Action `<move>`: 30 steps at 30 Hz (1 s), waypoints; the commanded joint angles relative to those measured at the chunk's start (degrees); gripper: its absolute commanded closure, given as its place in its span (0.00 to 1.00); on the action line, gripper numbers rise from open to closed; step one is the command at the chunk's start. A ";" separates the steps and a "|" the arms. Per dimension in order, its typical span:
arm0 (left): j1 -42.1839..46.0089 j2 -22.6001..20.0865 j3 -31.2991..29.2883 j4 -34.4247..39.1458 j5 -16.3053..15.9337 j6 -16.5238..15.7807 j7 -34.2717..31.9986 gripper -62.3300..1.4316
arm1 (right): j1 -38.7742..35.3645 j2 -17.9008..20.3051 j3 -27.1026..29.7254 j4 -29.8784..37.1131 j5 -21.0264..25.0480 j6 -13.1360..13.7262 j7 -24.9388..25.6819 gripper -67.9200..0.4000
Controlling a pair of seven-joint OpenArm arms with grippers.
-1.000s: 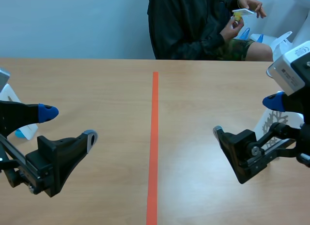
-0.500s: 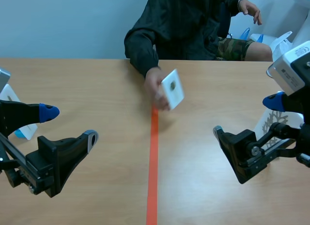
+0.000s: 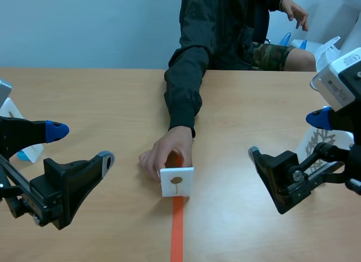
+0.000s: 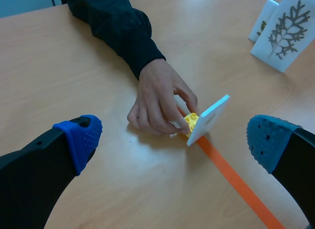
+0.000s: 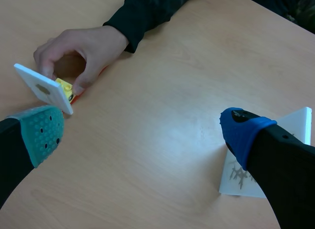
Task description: Sort the leaf by its shape. The table is split by an orange tape line. A compound leaf with several leaflets goes to the left side, a simple leaf with one blade goes to the right side. Return to the home posture when a red brick is placed on the table.
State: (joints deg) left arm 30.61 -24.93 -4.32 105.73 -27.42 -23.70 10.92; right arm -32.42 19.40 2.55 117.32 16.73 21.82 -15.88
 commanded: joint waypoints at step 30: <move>-1.60 0.15 7.08 -3.13 6.27 -1.44 -0.96 0.00 | 0.37 0.26 0.48 0.20 0.33 -0.24 0.81 0.00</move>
State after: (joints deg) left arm 30.04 -24.93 2.44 102.69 -20.53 -25.17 10.81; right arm -32.42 19.40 2.55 117.32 16.73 21.82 -15.88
